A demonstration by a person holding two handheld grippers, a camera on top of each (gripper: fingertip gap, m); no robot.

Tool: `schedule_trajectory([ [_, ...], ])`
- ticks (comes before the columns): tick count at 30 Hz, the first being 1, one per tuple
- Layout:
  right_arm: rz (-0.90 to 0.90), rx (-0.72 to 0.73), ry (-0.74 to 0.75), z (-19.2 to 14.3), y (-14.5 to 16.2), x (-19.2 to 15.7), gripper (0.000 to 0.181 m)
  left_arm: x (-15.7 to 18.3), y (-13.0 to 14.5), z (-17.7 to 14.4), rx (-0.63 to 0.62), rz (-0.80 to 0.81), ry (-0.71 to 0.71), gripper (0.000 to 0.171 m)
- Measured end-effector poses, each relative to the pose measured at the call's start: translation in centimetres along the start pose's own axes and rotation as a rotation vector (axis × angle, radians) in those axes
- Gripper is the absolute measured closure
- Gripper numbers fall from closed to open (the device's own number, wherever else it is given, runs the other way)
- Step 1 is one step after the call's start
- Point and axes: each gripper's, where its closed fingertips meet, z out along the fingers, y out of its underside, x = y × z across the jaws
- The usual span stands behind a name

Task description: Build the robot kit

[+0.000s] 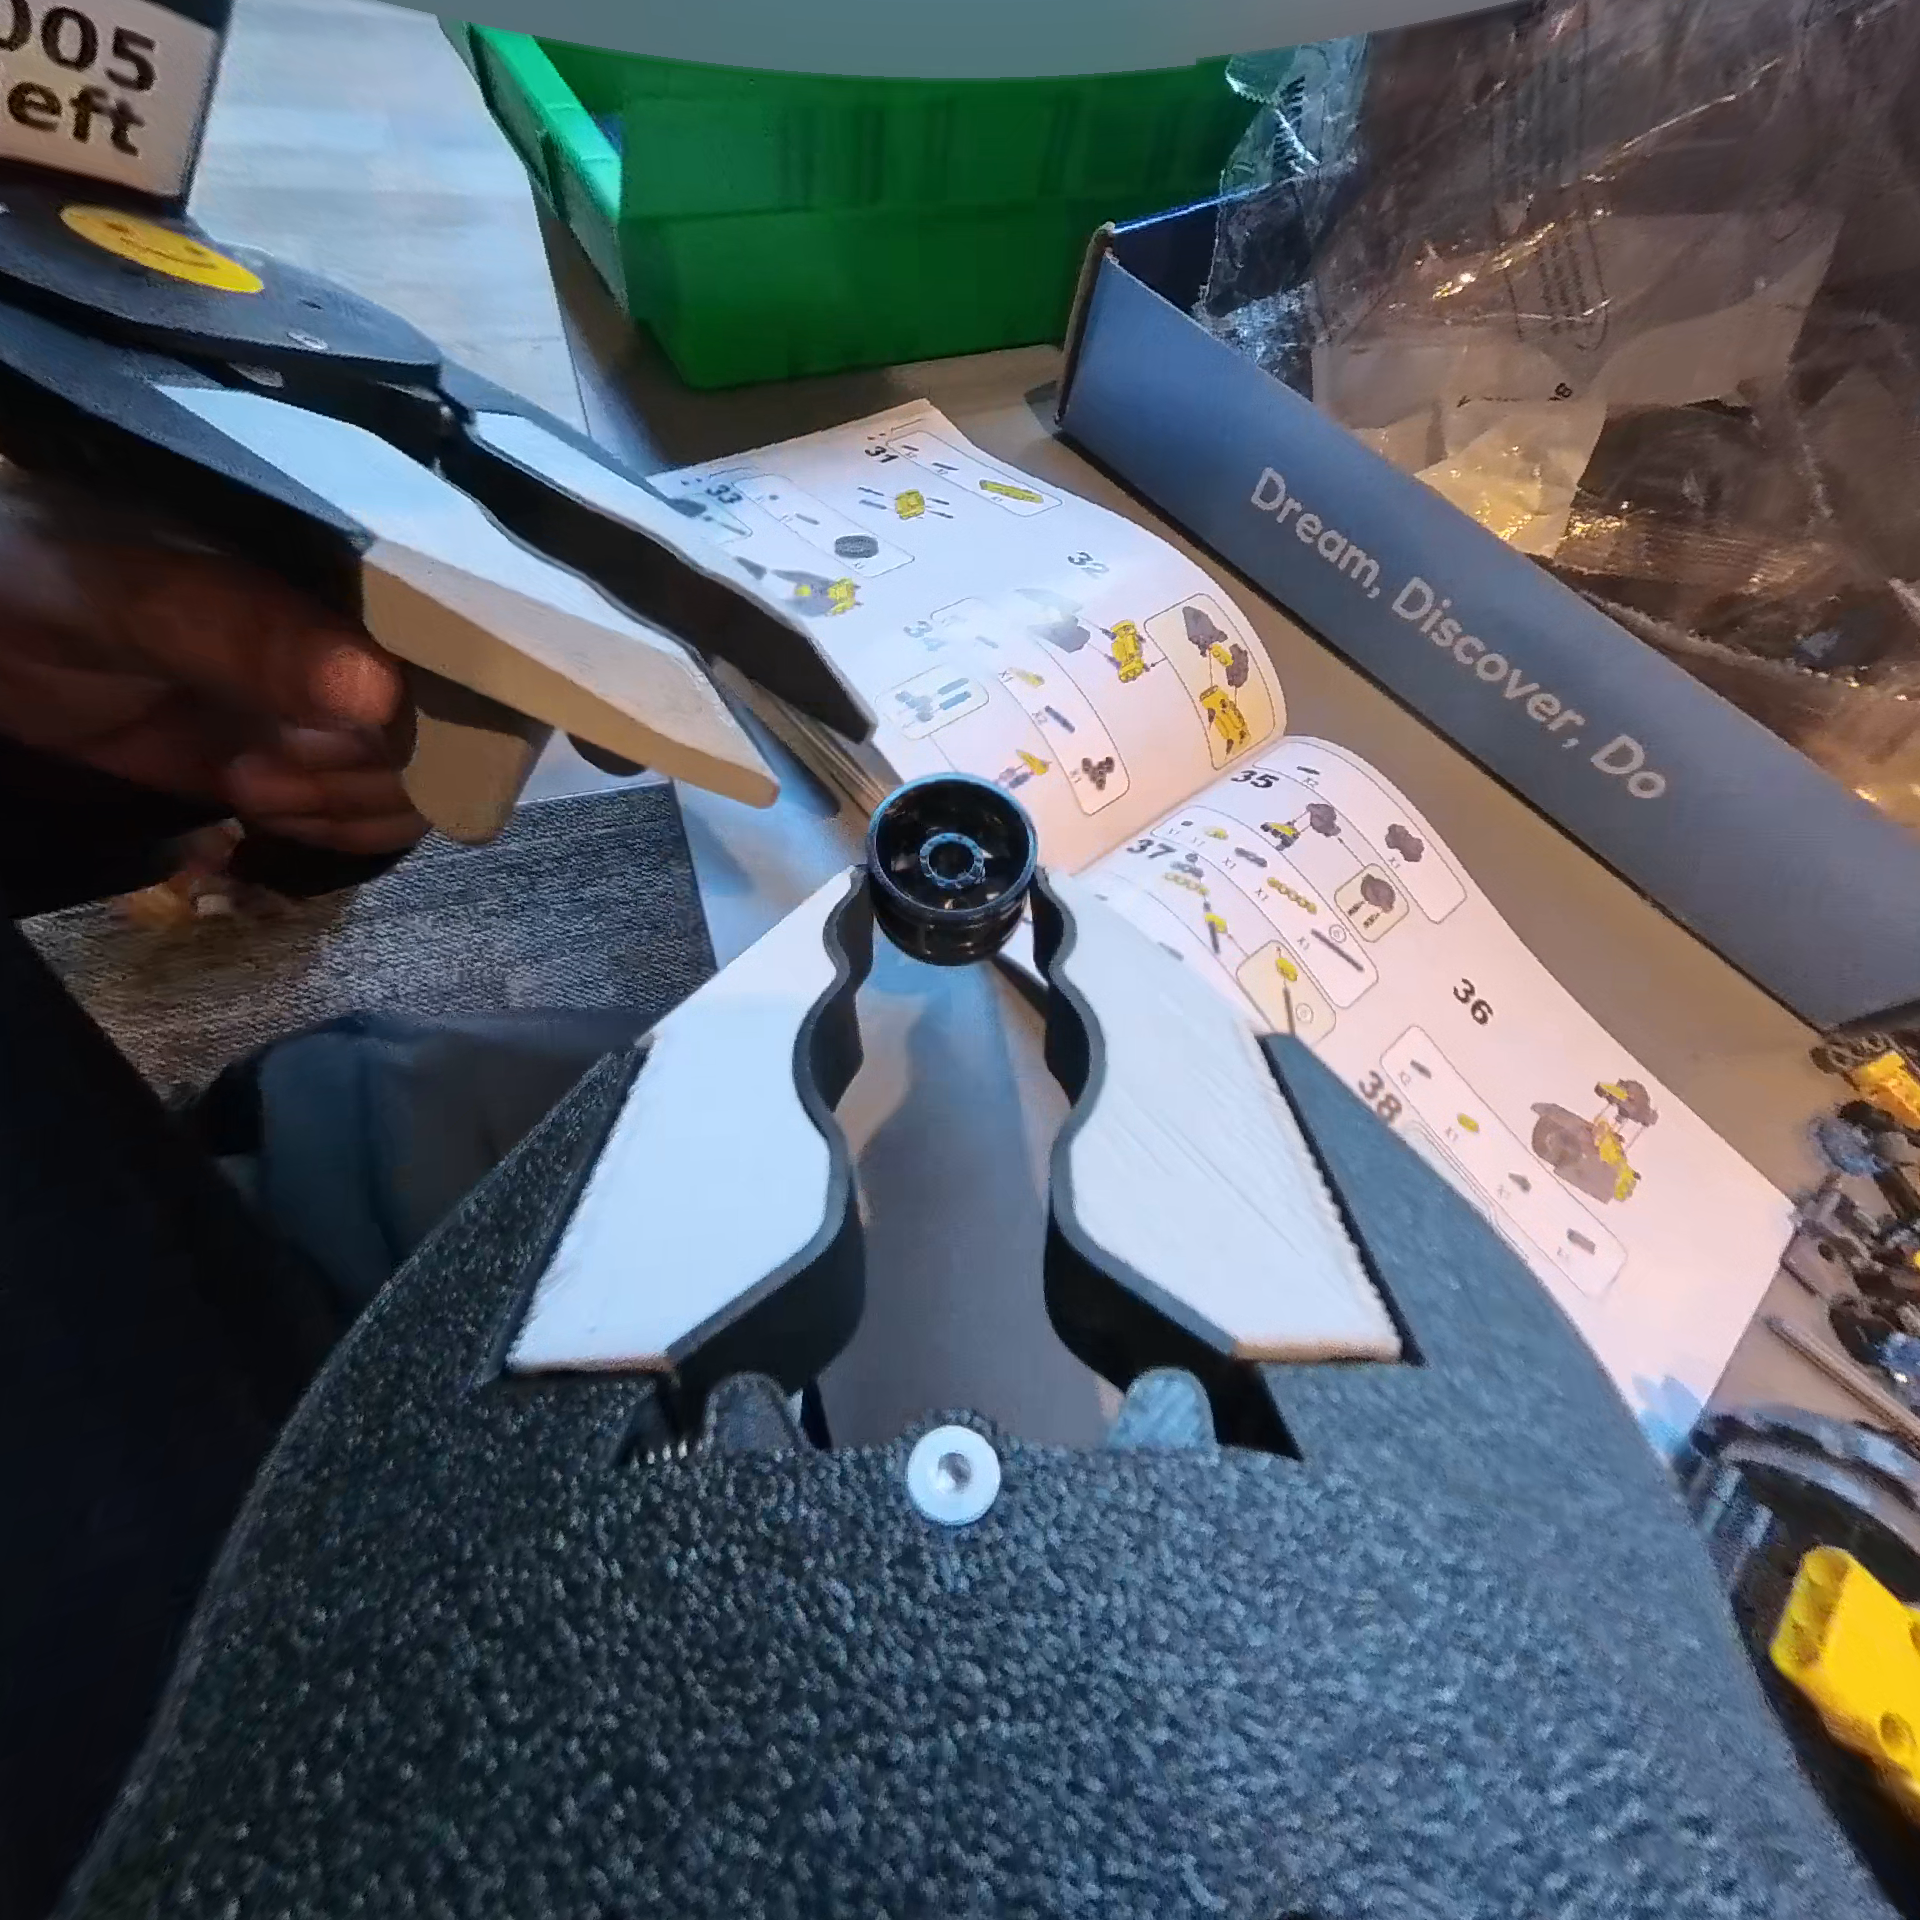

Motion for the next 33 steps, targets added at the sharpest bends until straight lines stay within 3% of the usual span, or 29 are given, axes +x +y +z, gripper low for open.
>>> schedule_trajectory([
  [18, -0.088, 0.005, 0.116, -5.1, 1.7, -1.7, 0.151, 4.6, 1.6, 1.4, -0.087, 0.16, 0.081, 0.139],
  [33, -0.038, -0.074, 0.165, -5.1, 4.0, 0.0, 0.151, 3.7, 2.0, 1.2, -0.13, 0.18, 0.026, 0.144],
])
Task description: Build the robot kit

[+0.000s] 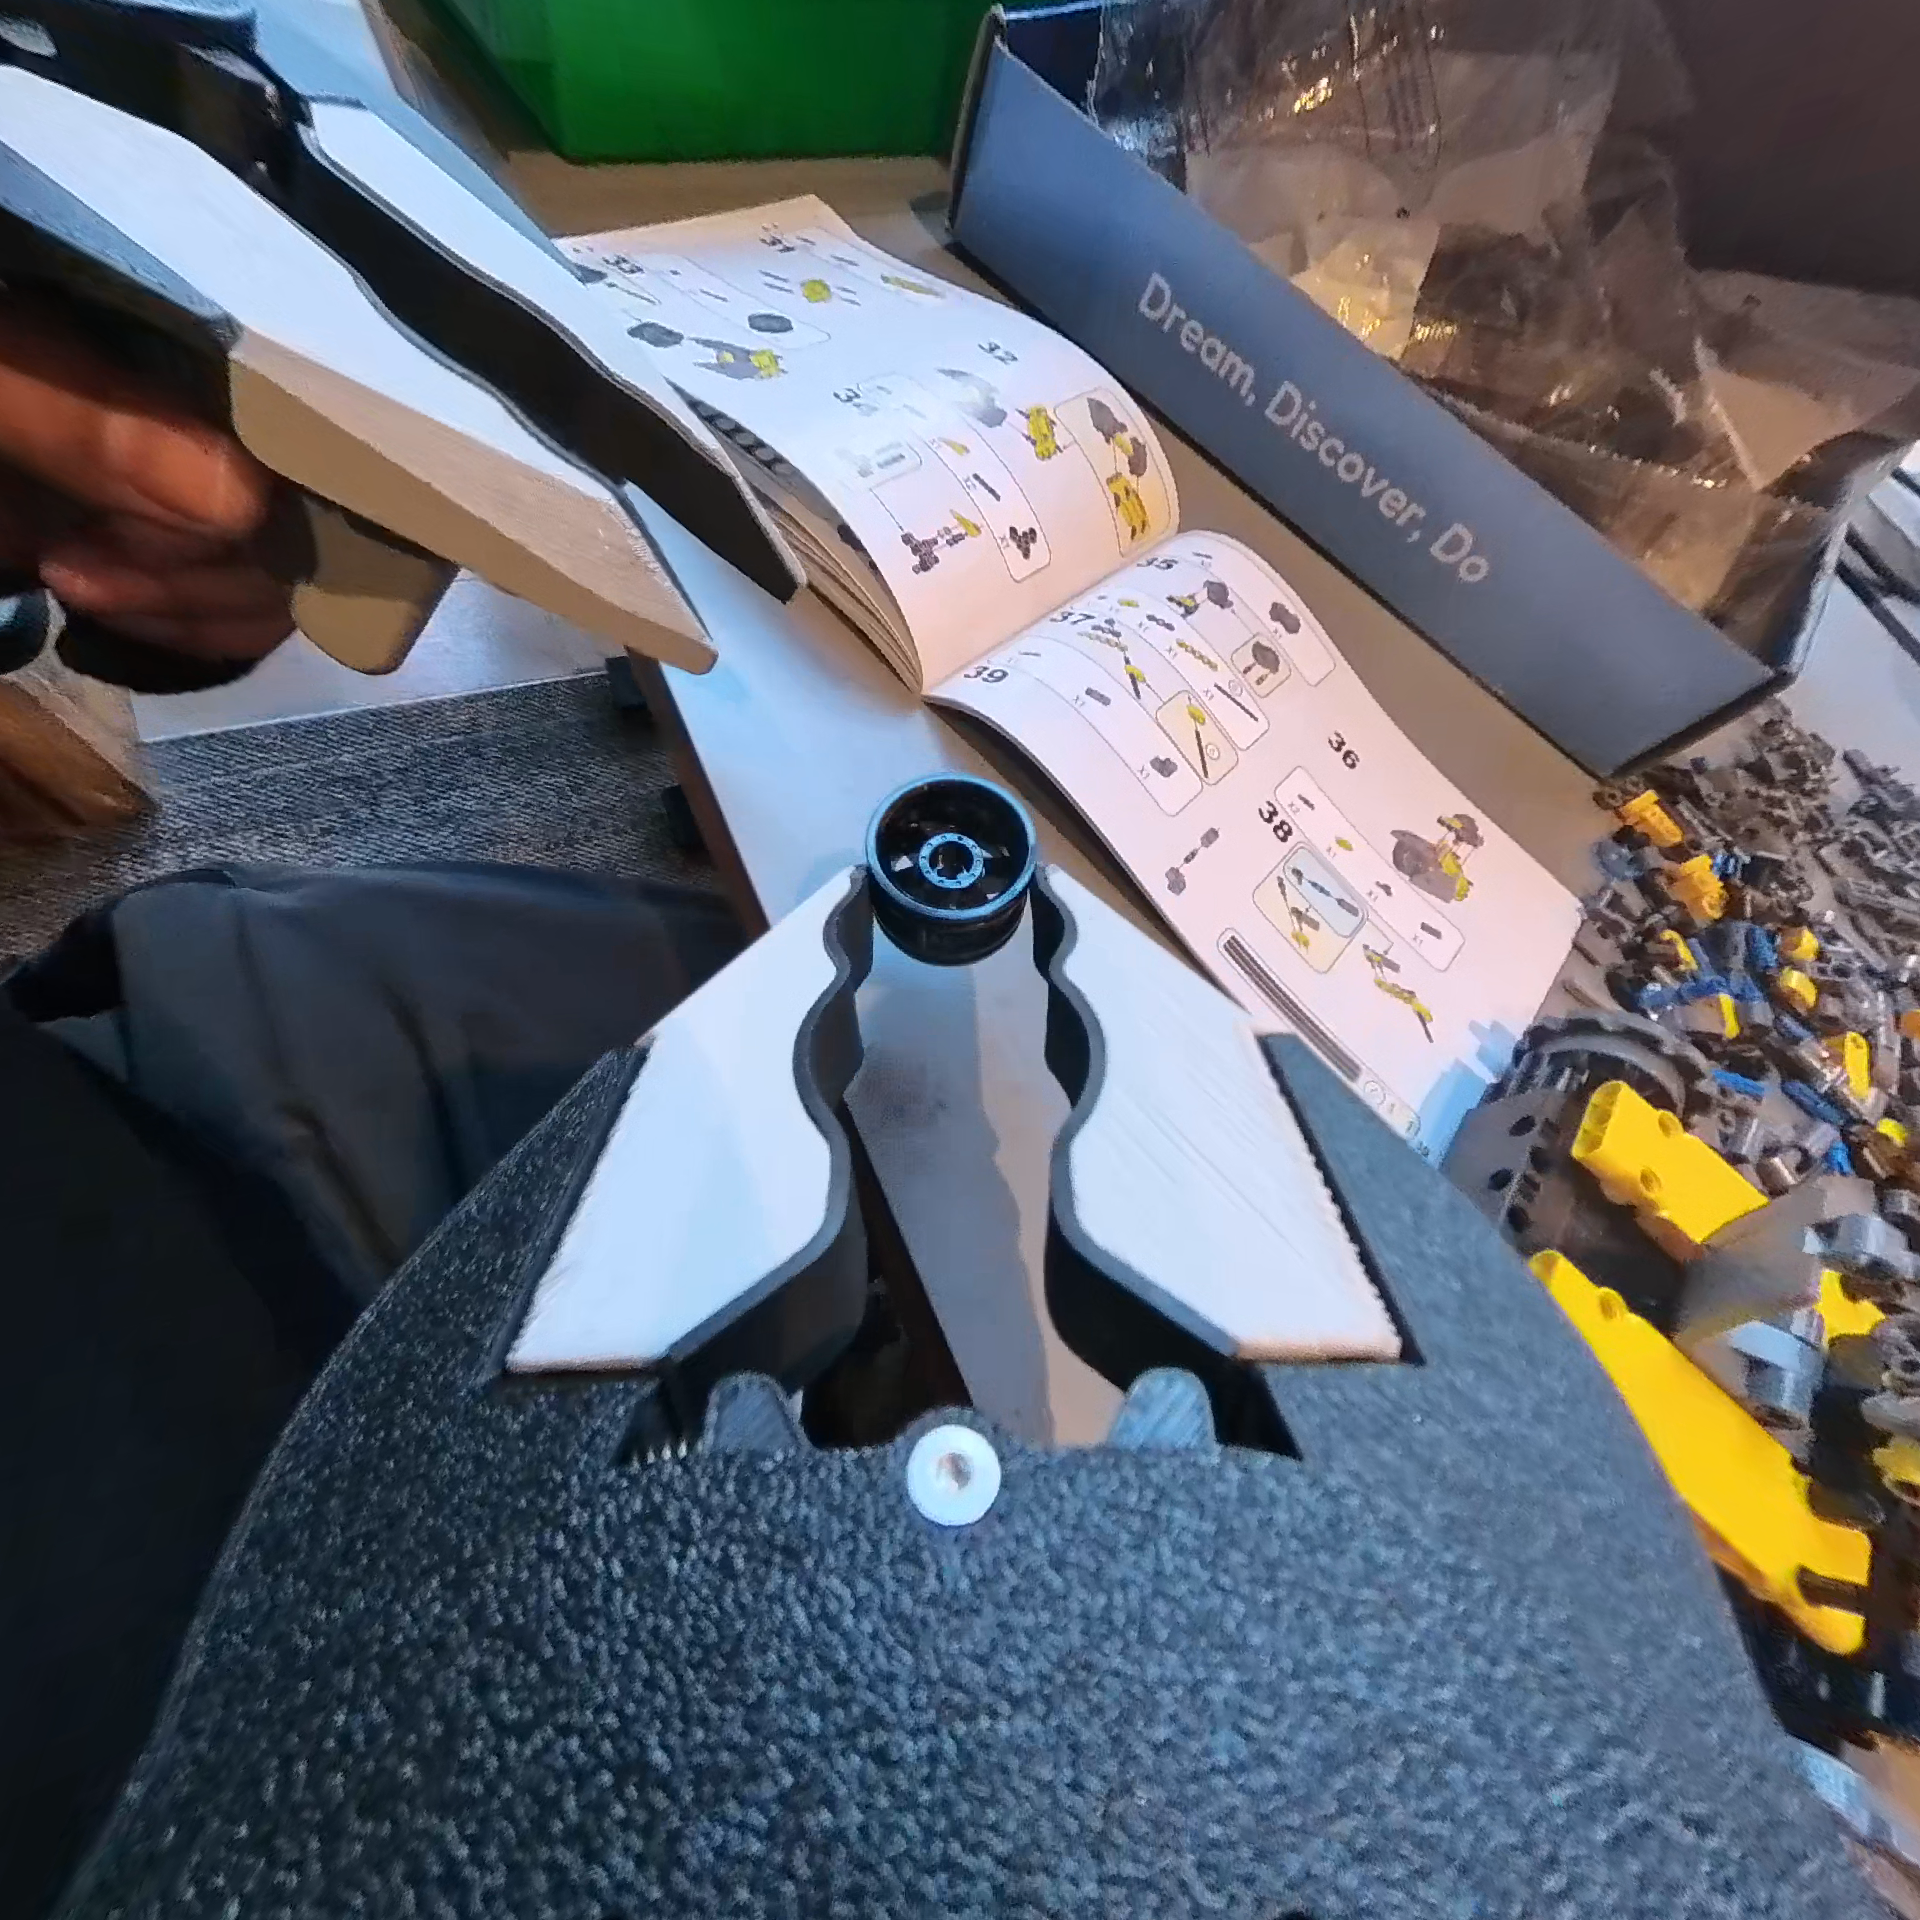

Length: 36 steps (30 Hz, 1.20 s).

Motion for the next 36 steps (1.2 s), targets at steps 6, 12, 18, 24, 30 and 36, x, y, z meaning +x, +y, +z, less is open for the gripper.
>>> schedule_trajectory([
  [6, -0.062, -0.018, -0.001, 0.6, 0.3, 0.0, 0.151, -0.2, 0.4, 0.1, -0.02, -0.033, 0.008, 0.143],
  [12, -0.265, -0.007, 0.003, 1.1, -0.1, -1.1, 0.151, -0.2, 0.5, 0.3, -0.02, -0.048, 0.008, 0.135],
  [18, -0.554, 0.074, 0.015, 1.2, -2.0, -3.2, 0.151, 0.3, 0.4, 0.7, -0.008, -0.085, 0.021, 0.125],
  [24, -0.745, 0.107, 0.095, 0.7, -2.1, -3.5, 0.151, 1.5, 1.6, 1.9, -0.062, -0.022, 0.03, 0.126],
  [30, -0.881, 0.076, 0.209, -0.4, -1.7, -2.9, 0.151, 2.1, 1.9, 3.0, -0.065, 0.052, -0.052, 0.124],
  [36, -0.88, -0.018, 0.248, -1.3, 0.3, -2.0, 0.151, 3.4, 1.9, 4.2, -0.075, 0.179, -0.132, 0.131],
])
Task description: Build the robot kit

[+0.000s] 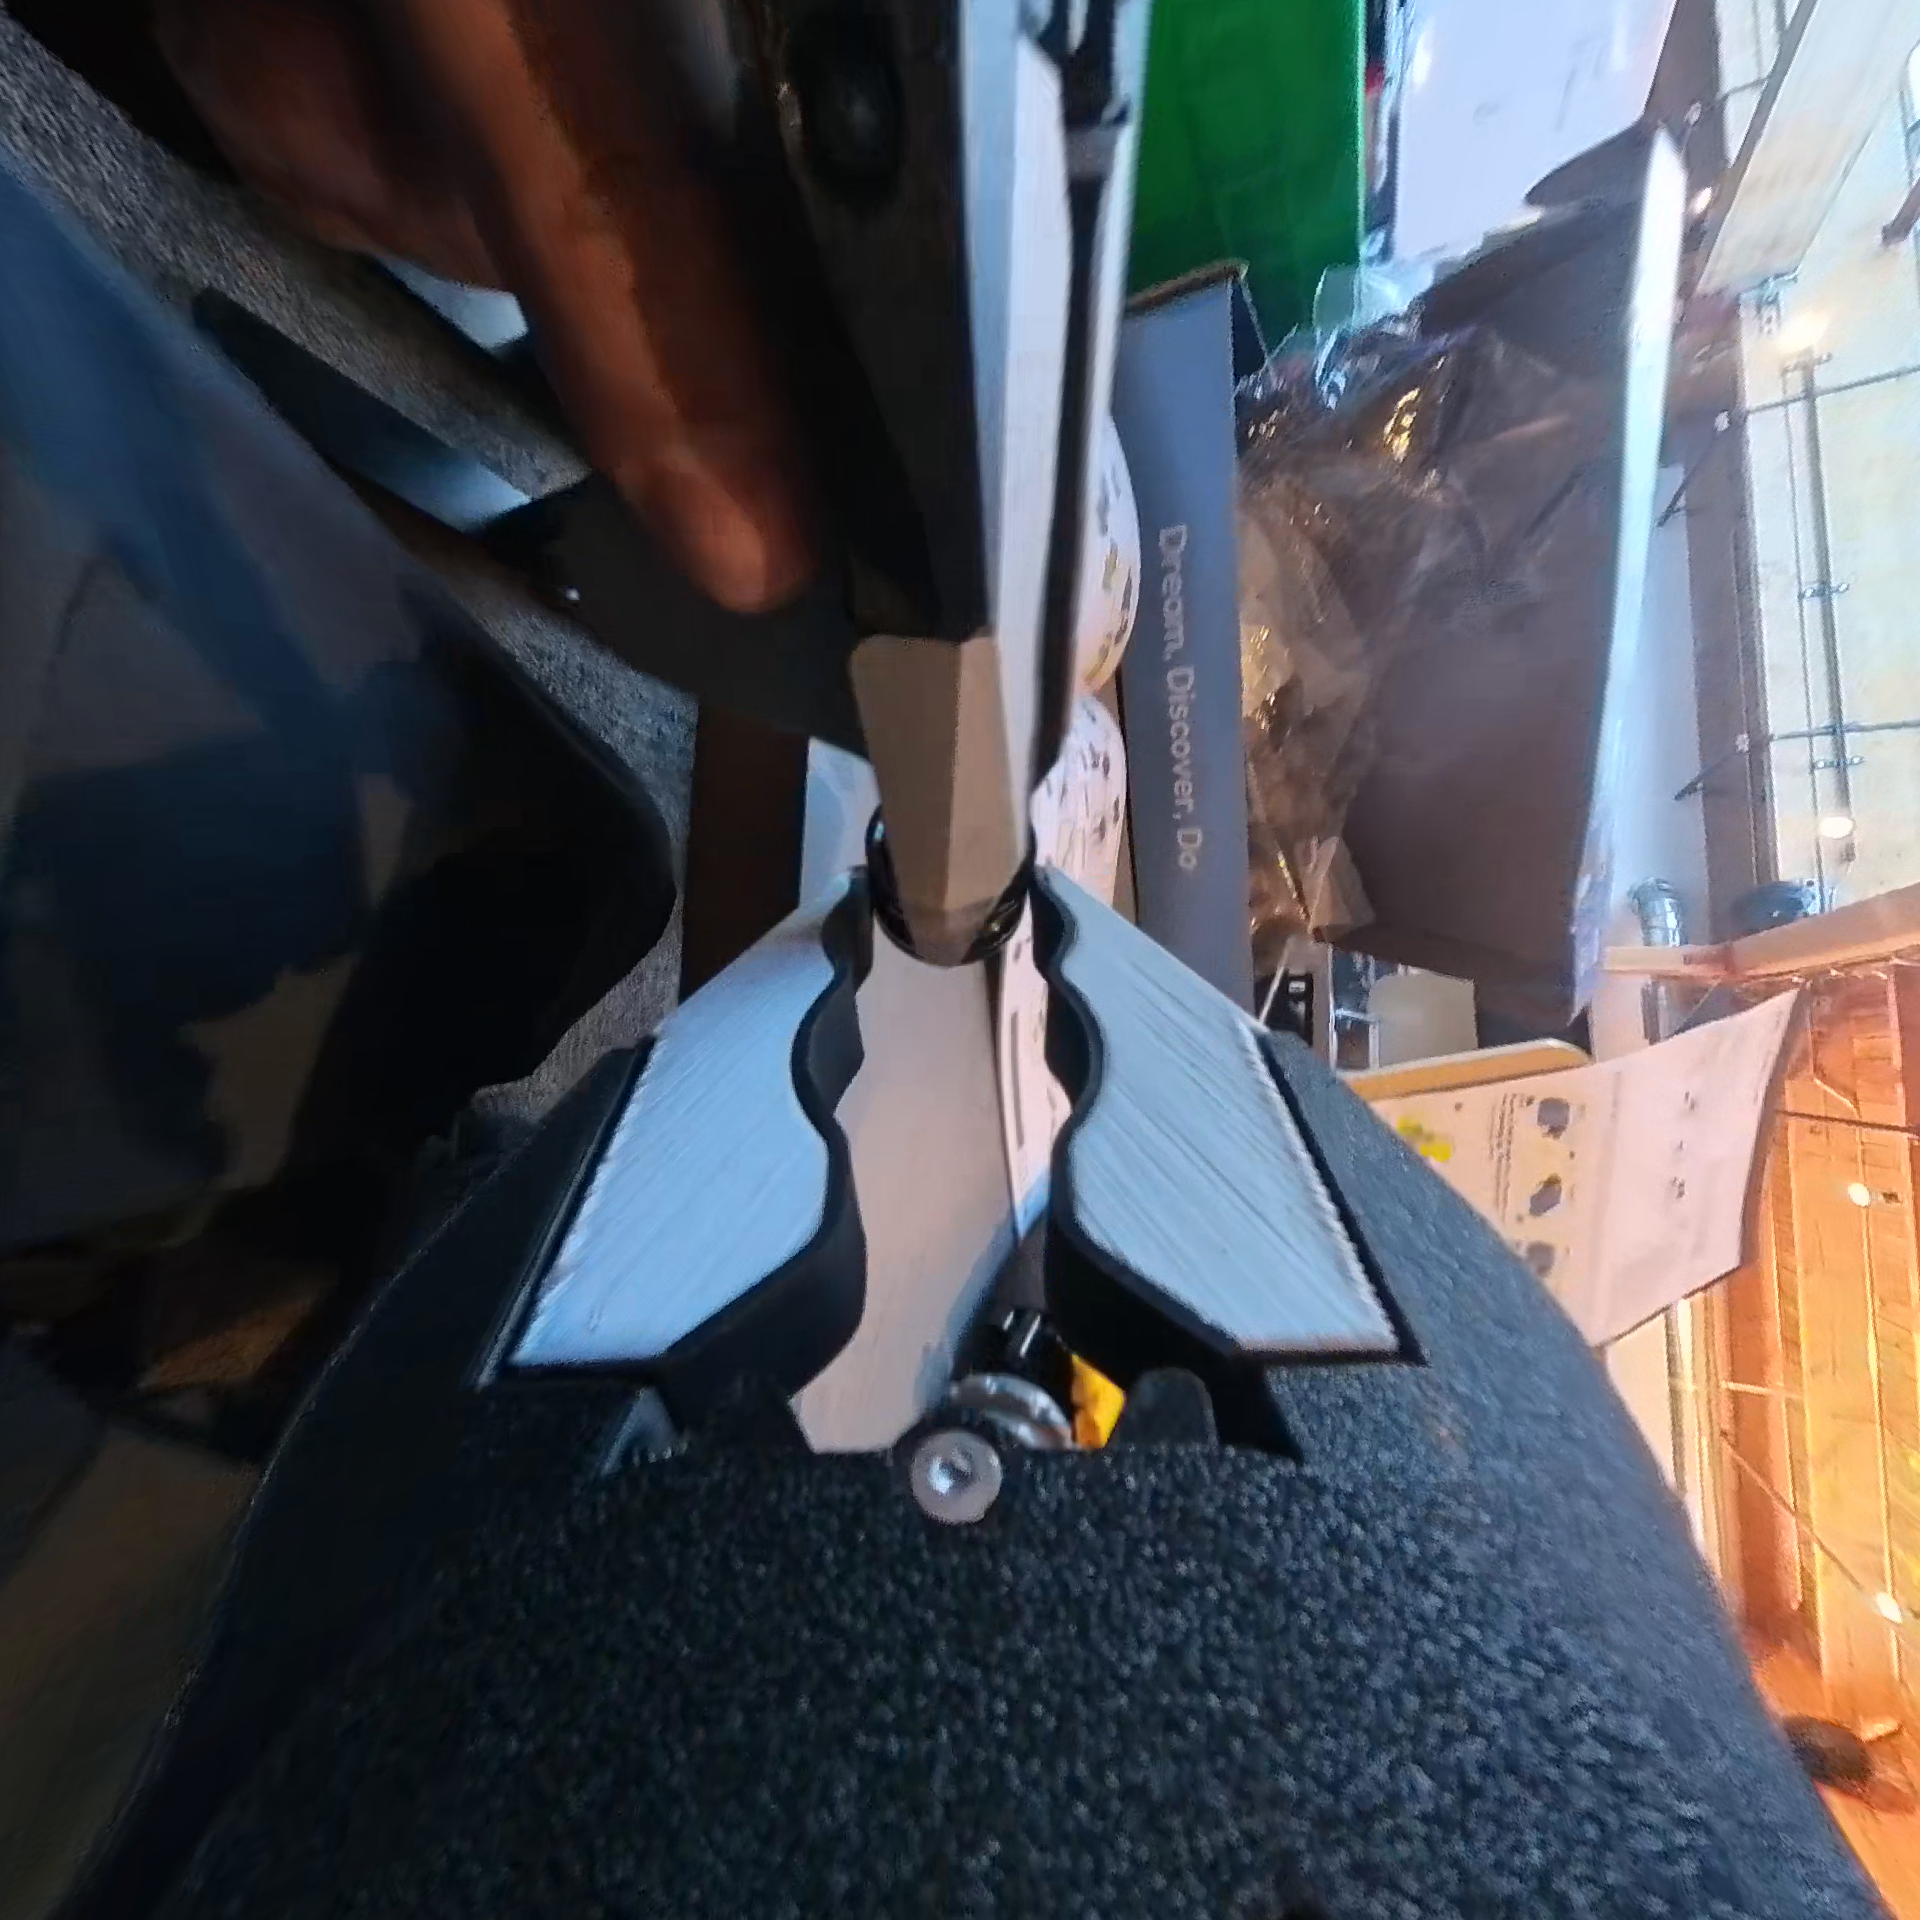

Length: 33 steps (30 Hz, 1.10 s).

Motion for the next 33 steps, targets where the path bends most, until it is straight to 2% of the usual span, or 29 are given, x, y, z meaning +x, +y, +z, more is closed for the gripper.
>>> schedule_trajectory([
  [2, 0.0, -0.03, 0.002, -0.3, 0.6, -0.2, 0.151, 0.7, -0.3, 0.3, 0.007, 0.037, 0.007, 0.143],
  [4, 0.008, -0.053, 0.003, -0.7, 1.0, -0.4, 0.151, 1.1, -0.2, 1.0, -0.011, 0.067, -0.001, 0.142],
  [7, 0.018, -0.056, 0.012, -1.4, 1.0, -0.4, 0.152, 2.0, 0.5, 2.1, -0.067, 0.095, 0.006, 0.131],
  [11, 0.029, -0.072, 0.043, -2.0, 1.8, 0.0, 0.151, 2.5, 0.0, 2.8, -0.057, 0.133, 0.005, 0.133],
  [16, 0.128, -0.093, 0.051, -3.2, 3.7, 0.1, 0.15, 3.2, -0.2, 3.9, -0.052, 0.085, 0.075, 0.133],
  [19, 0.255, -0.108, 0.028, -4.7, 5.8, 0.2, 0.15, 2.7, -0.6, 4.3, -0.045, 0.096, 0.077, 0.134],
  [22, 0.437, -0.14, 0.032, -6.7, 9.1, 0.7, 0.15, 2.5, -1.2, 4.7, -0.041, 0.132, 0.087, 0.134],
  [26, 0.758, -0.235, 0.097, -9.9, 17.0, 1.7, 0.149, 2.0, -0.2, 6.2, -0.177, 0.175, 0.103, 0.134],
  [30, 1.118, -0.283, 0.094, -11.8, 23.8, 1.8, 0.117, 0.9, 1.3, 7.2, -0.314, 0.159, 0.119, 0.134],
  [33, 1.296, -0.28, 0.01, -11.1, 25.7, 1.3, 0.115, 0.0, 1.2, 7.6, -0.328, 0.15, 0.106, 0.134],
])
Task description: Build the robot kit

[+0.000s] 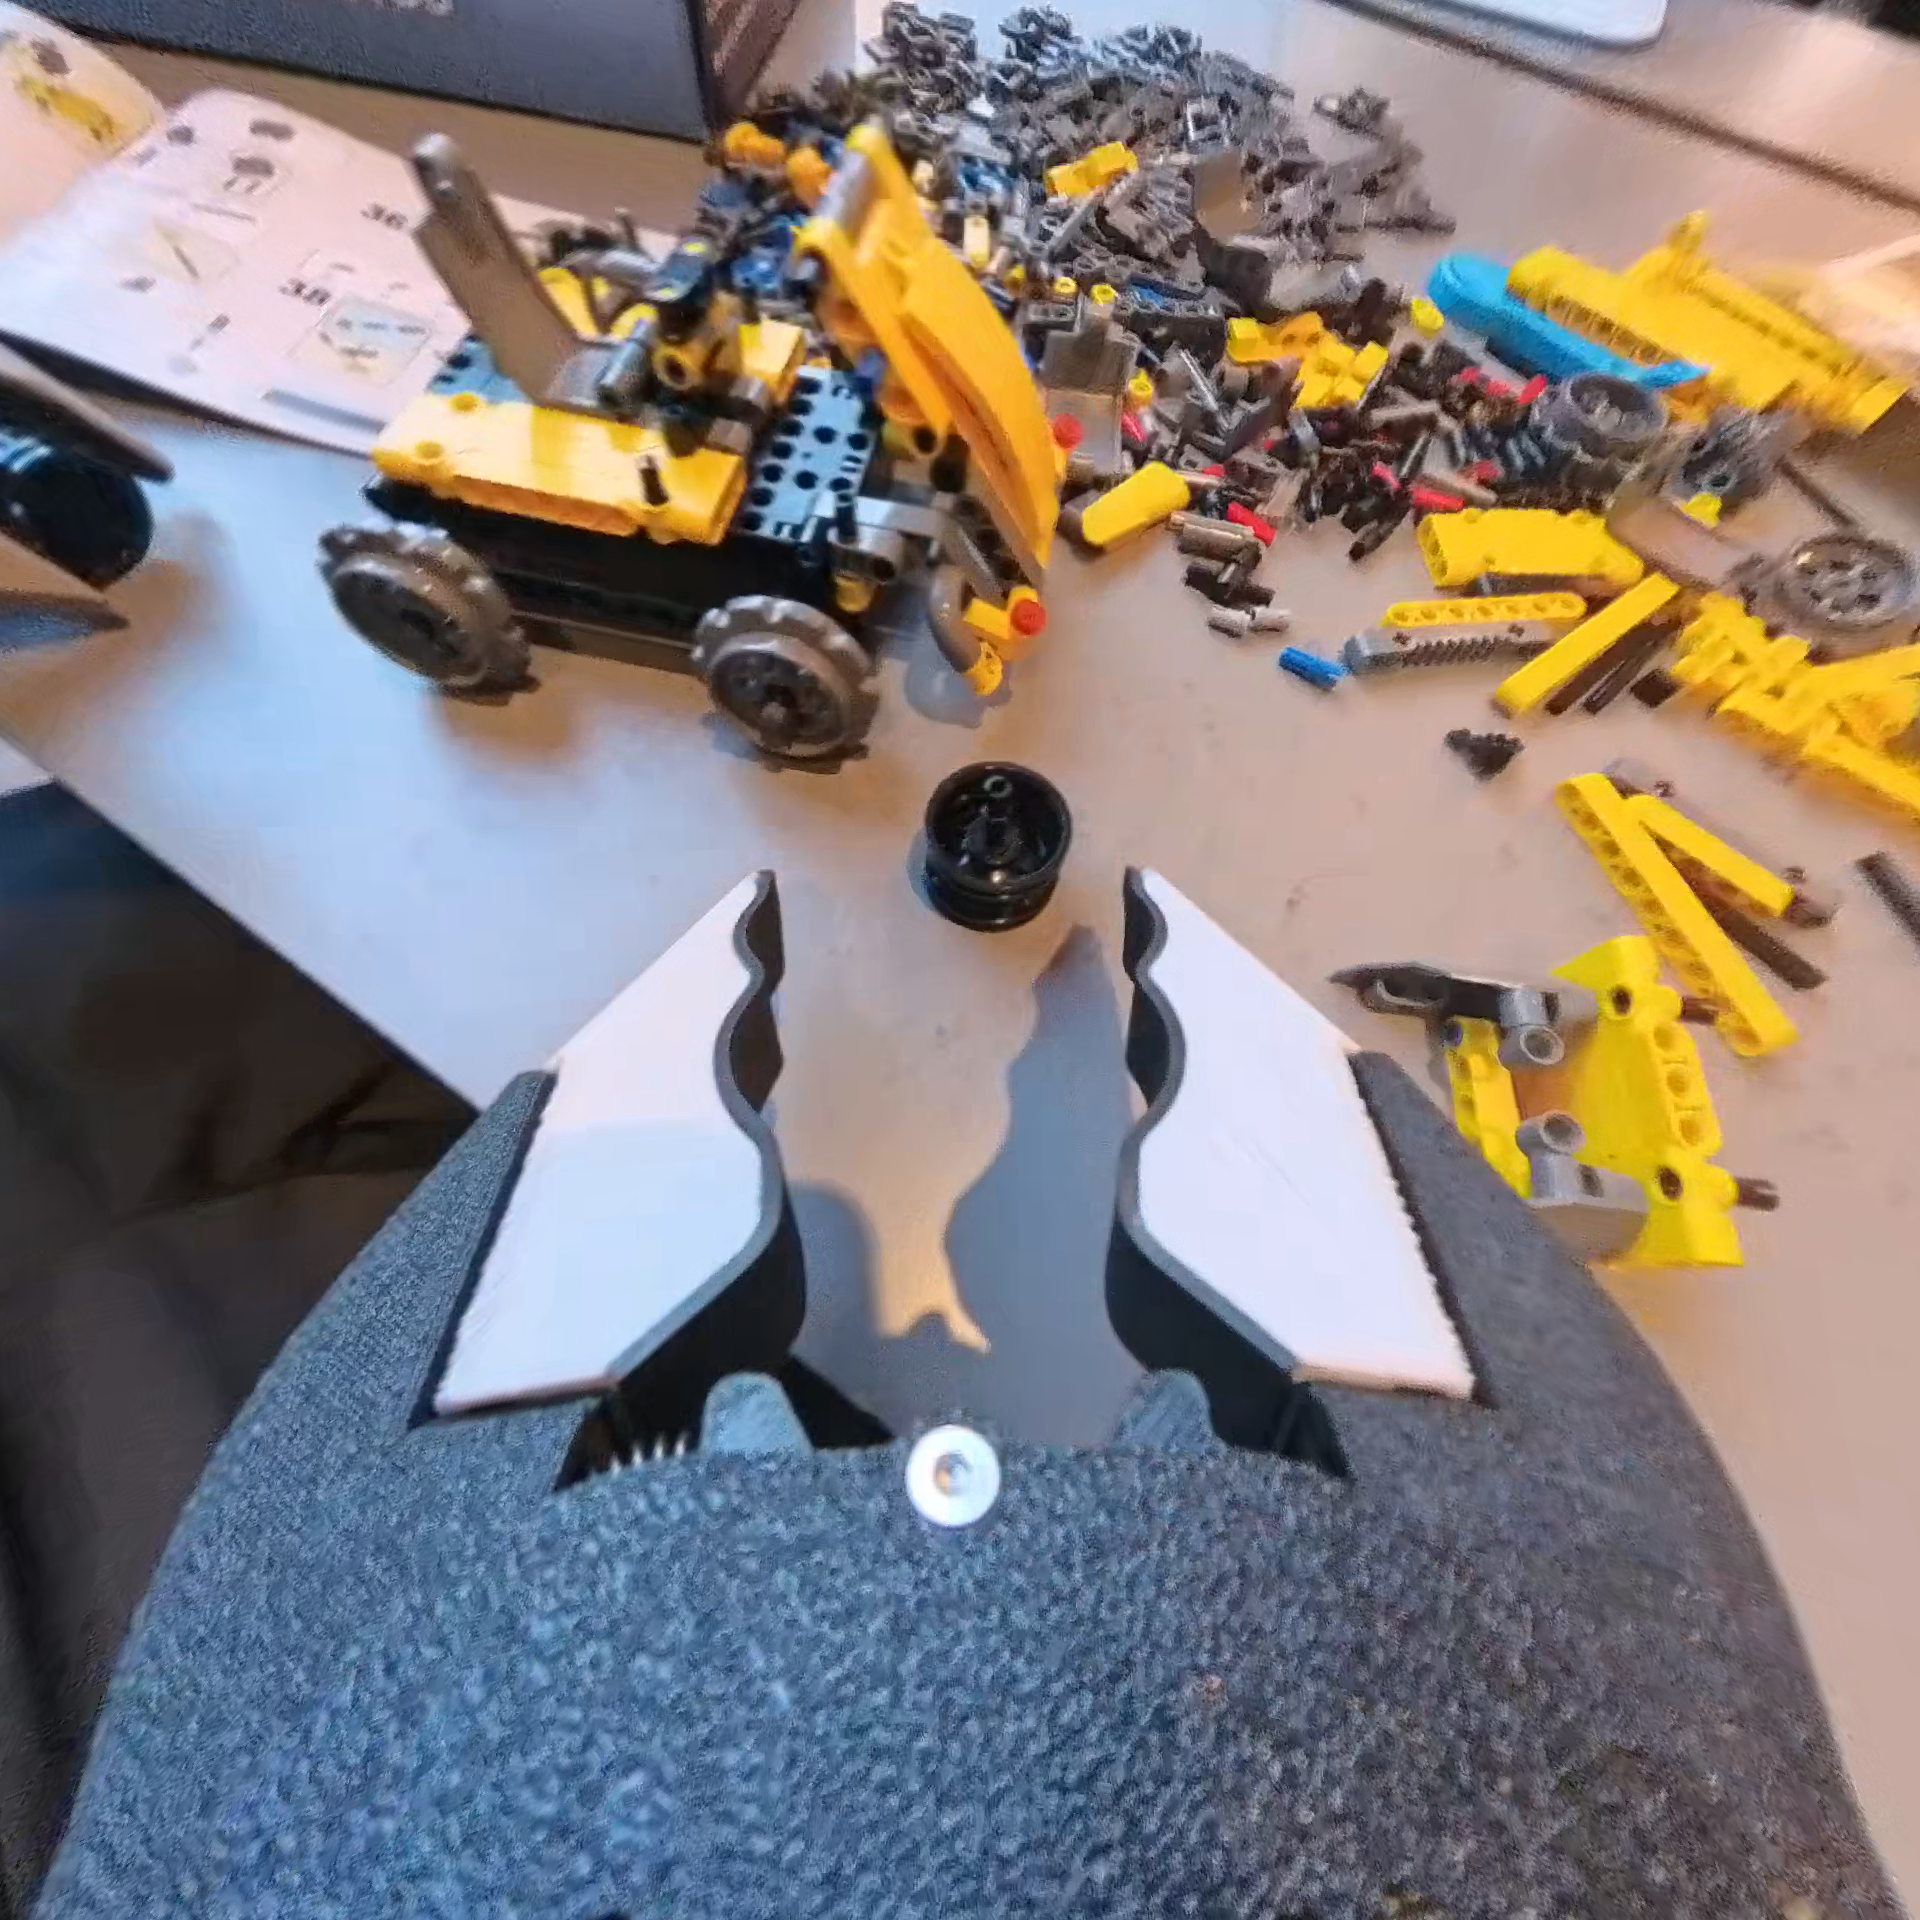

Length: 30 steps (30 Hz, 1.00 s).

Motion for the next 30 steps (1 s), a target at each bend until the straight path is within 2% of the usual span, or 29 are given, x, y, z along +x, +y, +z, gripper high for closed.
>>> schedule_trajectory([
  [4, 0.053, -0.069, -0.02, 1.8, 0.6, 0.9, 0.118, -0.2, -0.1, 0.1, 0.004, 0.002, -0.003, 0.134],
  [6, 0.024, -0.101, -0.022, 2.7, 0.8, 1.0, 0.13, -0.1, -0.2, 0.1, 0.013, 0.013, -0.01, 0.132],
  [7, 0.022, -0.102, -0.04, 2.9, 0.8, 0.7, 0.147, -0.1, -0.2, 0.1, 0.02, 0.014, -0.013, 0.131],
  [9, 0.025, -0.106, -0.058, 3.0, 0.6, 0.5, 0.149, -0.1, -0.2, 0.0, 0.027, 0.018, -0.021, 0.128],
  [12, -0.067, 0.014, -0.016, 1.6, -1.4, 0.3, 0.149, -0.5, -0.2, -0.4, 0.043, 0.036, -0.052, 0.125],
  [16, -0.319, 0.189, 0.078, -1.3, -4.7, -1.8, 0.149, -0.4, -1.7, -1.8, 0.123, 0.04, -0.062, 0.125],
  [21, -0.542, 0.353, 0.078, -3.3, -8.0, -7.5, 0.15, 3.3, -6.0, -3.2, 0.252, 0.032, 0.11, 0.129],
  [25, -0.661, 0.441, 0.06, -4.2, -10.0, -11.8, 0.15, 6.9, -10.0, -3.4, 0.327, -0.011, 0.317, 0.131],
  [28, -0.704, 0.452, 0.059, -4.3, -10.4, -13.5, 0.15, 9.1, -11.5, -3.5, 0.346, -0.053, 0.463, 0.132],
  [30, -0.719, 0.465, 0.052, -4.4, -10.4, -14.1, 0.15, 9.4, -11.8, -3.7, 0.356, -0.088, 0.5, 0.138],
])
